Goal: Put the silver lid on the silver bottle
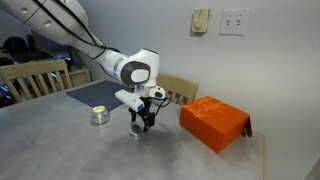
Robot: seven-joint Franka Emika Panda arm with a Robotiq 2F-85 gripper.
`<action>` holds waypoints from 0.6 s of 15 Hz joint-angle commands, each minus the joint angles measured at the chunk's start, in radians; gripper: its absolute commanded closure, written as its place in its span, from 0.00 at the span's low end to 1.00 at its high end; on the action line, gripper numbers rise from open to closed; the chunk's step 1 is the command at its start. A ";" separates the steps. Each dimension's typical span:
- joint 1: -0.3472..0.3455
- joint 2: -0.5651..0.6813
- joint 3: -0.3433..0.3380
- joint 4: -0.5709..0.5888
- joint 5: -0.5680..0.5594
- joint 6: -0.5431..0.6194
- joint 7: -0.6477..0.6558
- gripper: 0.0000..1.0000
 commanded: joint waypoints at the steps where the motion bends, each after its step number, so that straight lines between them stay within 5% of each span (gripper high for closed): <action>1: 0.011 0.064 -0.002 0.065 -0.001 -0.033 0.007 0.00; 9: 0.015 0.061 -0.013 0.061 -0.014 -0.045 0.027 0.00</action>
